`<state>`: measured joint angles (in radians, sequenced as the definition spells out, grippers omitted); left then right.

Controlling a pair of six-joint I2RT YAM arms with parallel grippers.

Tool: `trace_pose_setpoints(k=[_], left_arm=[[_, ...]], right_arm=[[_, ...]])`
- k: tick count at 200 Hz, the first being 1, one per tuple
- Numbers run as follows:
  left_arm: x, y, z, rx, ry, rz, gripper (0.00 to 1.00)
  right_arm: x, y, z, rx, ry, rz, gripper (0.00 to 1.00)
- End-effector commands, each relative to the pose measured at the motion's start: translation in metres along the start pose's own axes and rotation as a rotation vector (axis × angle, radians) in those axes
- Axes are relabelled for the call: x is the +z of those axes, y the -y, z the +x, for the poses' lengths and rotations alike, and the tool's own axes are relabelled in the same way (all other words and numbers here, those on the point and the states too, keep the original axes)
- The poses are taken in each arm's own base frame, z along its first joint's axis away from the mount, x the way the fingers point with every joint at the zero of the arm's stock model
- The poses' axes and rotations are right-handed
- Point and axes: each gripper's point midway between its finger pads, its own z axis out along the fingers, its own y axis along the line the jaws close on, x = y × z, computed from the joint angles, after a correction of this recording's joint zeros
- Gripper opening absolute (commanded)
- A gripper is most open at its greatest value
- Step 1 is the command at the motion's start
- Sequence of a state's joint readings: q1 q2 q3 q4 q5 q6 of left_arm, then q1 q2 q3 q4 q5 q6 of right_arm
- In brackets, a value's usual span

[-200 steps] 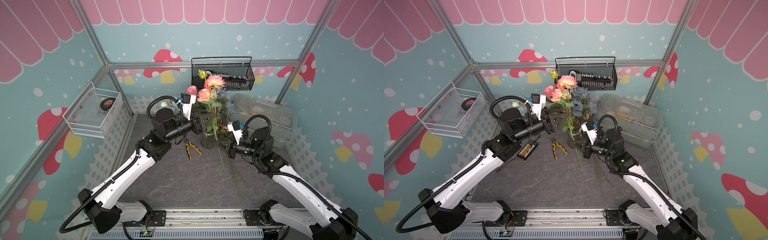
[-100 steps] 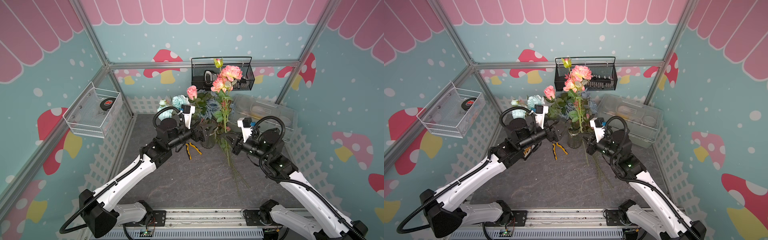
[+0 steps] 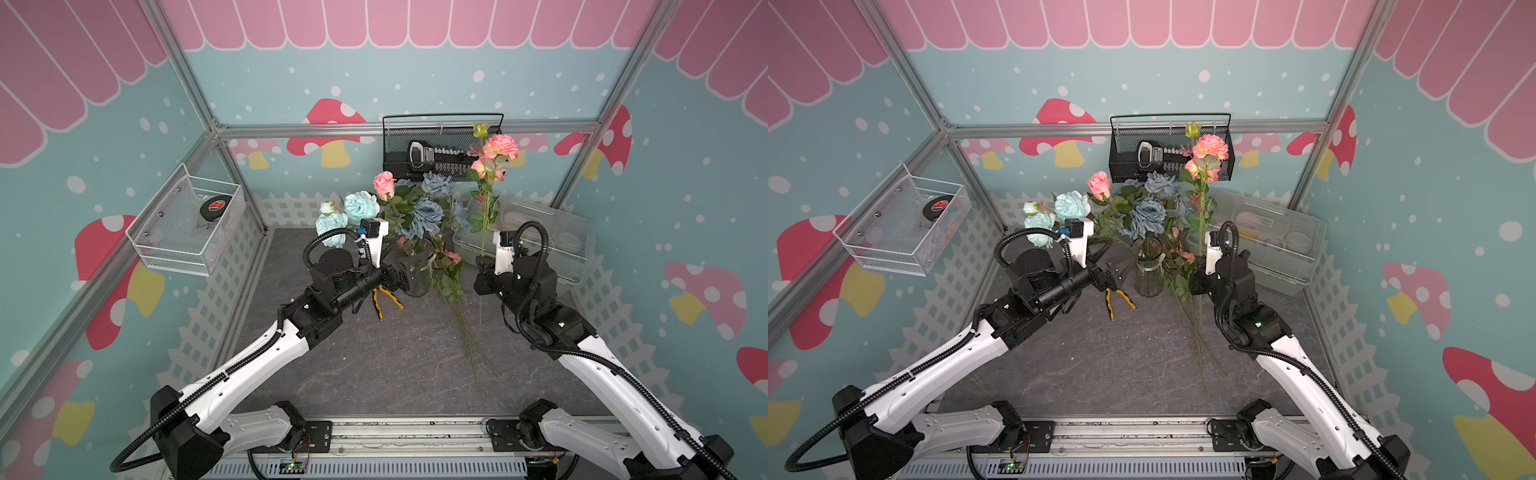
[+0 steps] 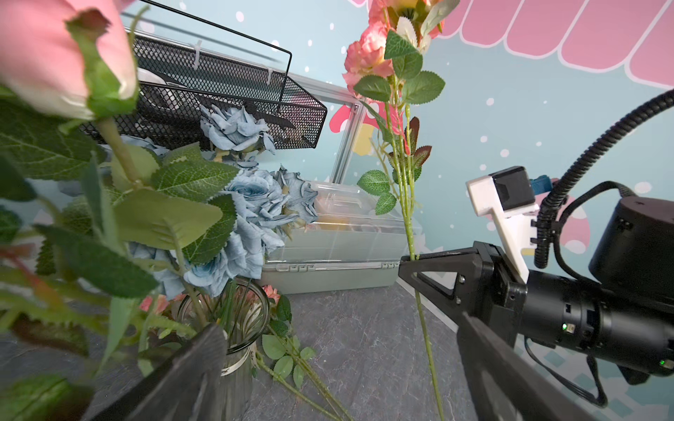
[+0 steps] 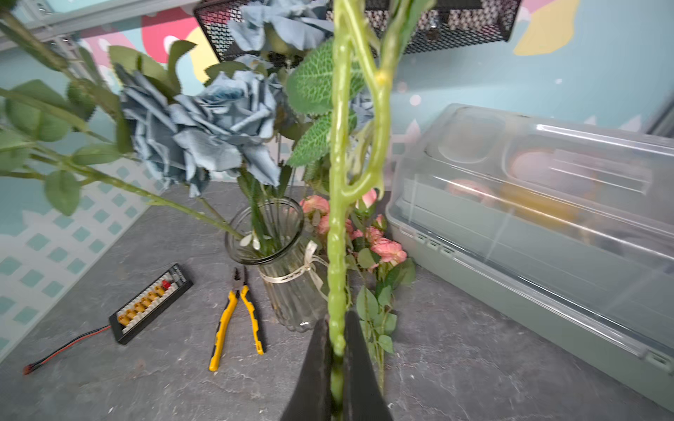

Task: Pick out pink flowers from the vase
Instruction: Place the flower at the center of the board.

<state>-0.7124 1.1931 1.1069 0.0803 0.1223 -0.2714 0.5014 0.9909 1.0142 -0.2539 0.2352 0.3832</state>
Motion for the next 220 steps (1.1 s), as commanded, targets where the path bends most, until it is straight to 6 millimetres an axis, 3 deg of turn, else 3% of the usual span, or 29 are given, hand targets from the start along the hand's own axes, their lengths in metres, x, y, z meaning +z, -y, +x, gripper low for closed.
trace_pose_setpoints(k=[1, 41, 98, 120, 162, 220], left_arm=[[-0.002, -0.007, 0.005, 0.038, 0.007, -0.045, 0.99], [-0.009, -0.003, 0.011, 0.083, 0.024, -0.032, 0.99], [-0.008, -0.005, 0.075, 0.146, -0.100, -0.006, 0.99], [-0.009, -0.018, 0.090, 0.161, -0.124, -0.073, 0.98], [-0.017, -0.038, 0.075, 0.148, -0.023, -0.193, 0.98], [-0.005, -0.019, 0.050, 0.073, 0.081, -0.102, 0.98]], right_arm=[[0.010, 0.025, 0.022, 0.006, -0.065, 0.133, 0.00], [0.032, 0.037, 0.050, 0.013, -0.159, 0.192, 0.00], [0.067, 0.041, 0.090, 0.021, -0.283, 0.200, 0.00], [0.081, 0.038, 0.107, 0.025, -0.334, 0.181, 0.00], [0.104, 0.030, 0.143, 0.024, -0.445, 0.122, 0.00], [0.127, 0.017, 0.184, 0.031, -0.568, 0.039, 0.00]])
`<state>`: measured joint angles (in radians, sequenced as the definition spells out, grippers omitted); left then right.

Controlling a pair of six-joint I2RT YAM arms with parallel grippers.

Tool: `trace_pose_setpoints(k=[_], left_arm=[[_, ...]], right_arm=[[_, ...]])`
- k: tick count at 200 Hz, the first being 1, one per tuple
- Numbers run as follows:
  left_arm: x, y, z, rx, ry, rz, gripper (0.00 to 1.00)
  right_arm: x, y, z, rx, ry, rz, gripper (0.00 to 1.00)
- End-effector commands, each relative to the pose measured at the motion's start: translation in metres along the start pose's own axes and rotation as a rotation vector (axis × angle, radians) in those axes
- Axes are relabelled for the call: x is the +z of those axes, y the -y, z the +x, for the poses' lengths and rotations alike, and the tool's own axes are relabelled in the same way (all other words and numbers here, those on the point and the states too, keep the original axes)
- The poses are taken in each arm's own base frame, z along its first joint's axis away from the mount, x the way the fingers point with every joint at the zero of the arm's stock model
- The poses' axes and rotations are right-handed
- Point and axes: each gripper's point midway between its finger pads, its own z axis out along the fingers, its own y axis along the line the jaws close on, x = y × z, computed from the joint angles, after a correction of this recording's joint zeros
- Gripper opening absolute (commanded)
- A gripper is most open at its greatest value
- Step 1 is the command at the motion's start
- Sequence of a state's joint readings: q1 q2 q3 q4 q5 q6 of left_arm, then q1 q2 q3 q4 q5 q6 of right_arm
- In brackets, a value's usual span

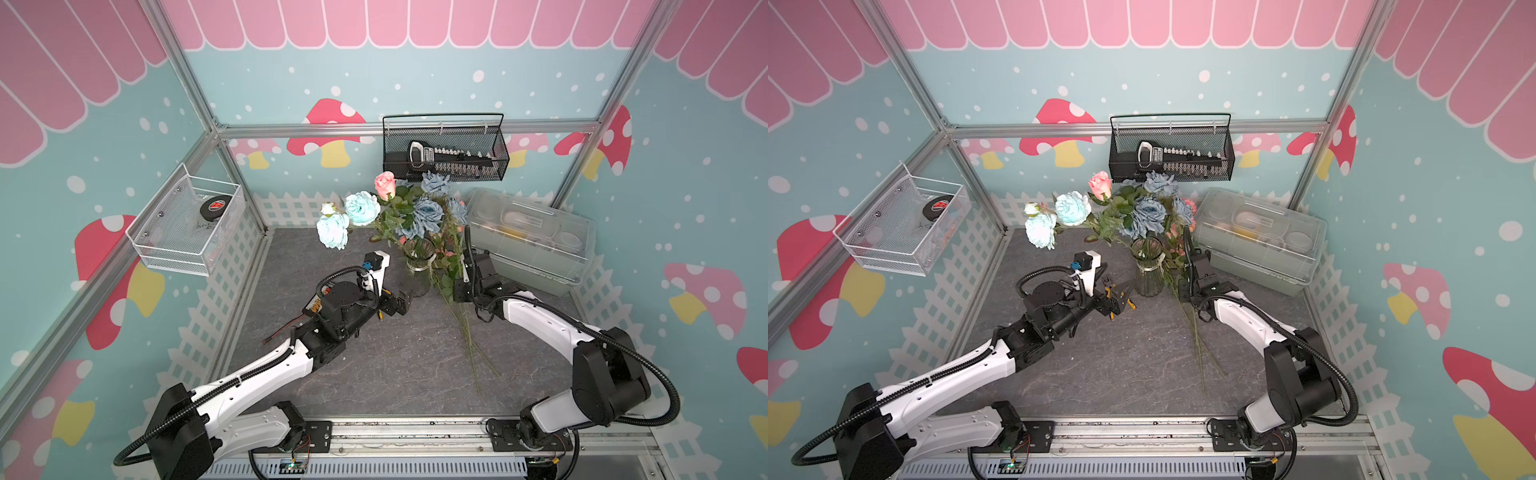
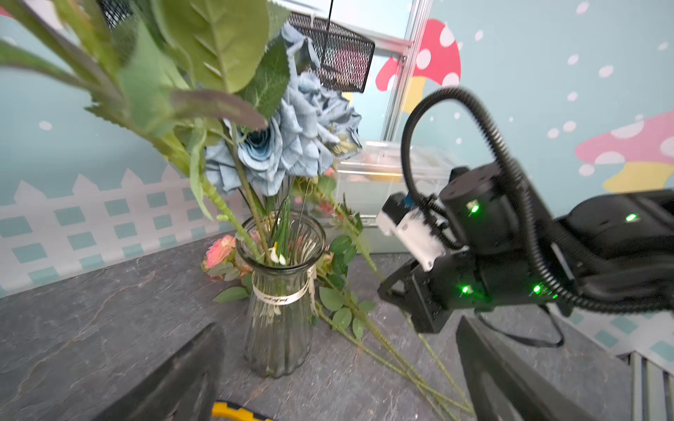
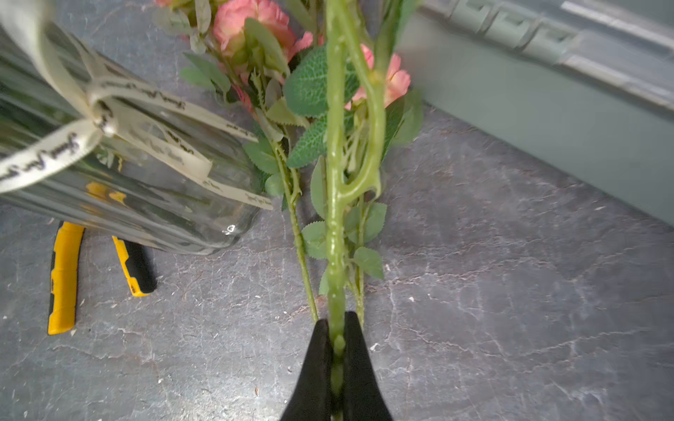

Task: Pick out pink flowers from the vase
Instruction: Place the flower at the center of the board.

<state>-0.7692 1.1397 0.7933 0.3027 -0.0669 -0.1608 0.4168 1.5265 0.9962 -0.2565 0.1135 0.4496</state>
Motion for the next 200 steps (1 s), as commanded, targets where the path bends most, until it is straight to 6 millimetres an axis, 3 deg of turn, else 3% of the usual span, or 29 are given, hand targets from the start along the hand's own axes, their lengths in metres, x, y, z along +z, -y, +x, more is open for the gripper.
trace_pose_setpoints(k=[1, 59, 70, 96, 104, 106, 109, 160, 200], left_arm=[[0.005, 0.008, -0.026, -0.044, 0.088, 0.031, 0.98], [0.037, 0.014, -0.035, -0.066, 0.100, -0.014, 0.98], [0.045, 0.004, -0.036, -0.095, 0.115, -0.072, 0.98], [0.063, -0.007, -0.035, -0.119, 0.134, -0.154, 0.98], [0.068, -0.008, -0.036, -0.119, 0.142, -0.172, 0.98], [0.069, -0.010, -0.036, -0.119, 0.143, -0.186, 0.98], [0.070, -0.013, -0.036, -0.119, 0.148, -0.208, 0.98], [0.076, -0.034, -0.023, -0.114, 0.155, -0.334, 0.98], [0.088, -0.032, -0.013, -0.086, 0.158, -0.324, 0.98]], right_arm=[[0.010, -0.010, -0.001, 0.000, -0.021, -0.055, 0.00], [0.025, -0.003, 0.014, -0.009, -0.084, -0.012, 0.00], [0.024, 0.000, 0.013, -0.009, -0.085, 0.007, 0.17], [0.013, 0.007, 0.010, -0.007, -0.068, 0.044, 0.72], [0.007, 0.010, 0.008, -0.005, -0.054, 0.056, 0.79], [0.006, 0.011, 0.009, -0.004, -0.053, 0.059, 0.87], [0.004, 0.012, 0.008, -0.003, -0.048, 0.063, 0.91], [-0.039, 0.014, -0.012, 0.019, 0.094, 0.038, 0.93], [-0.058, 0.013, -0.020, 0.030, 0.161, 0.011, 0.93]])
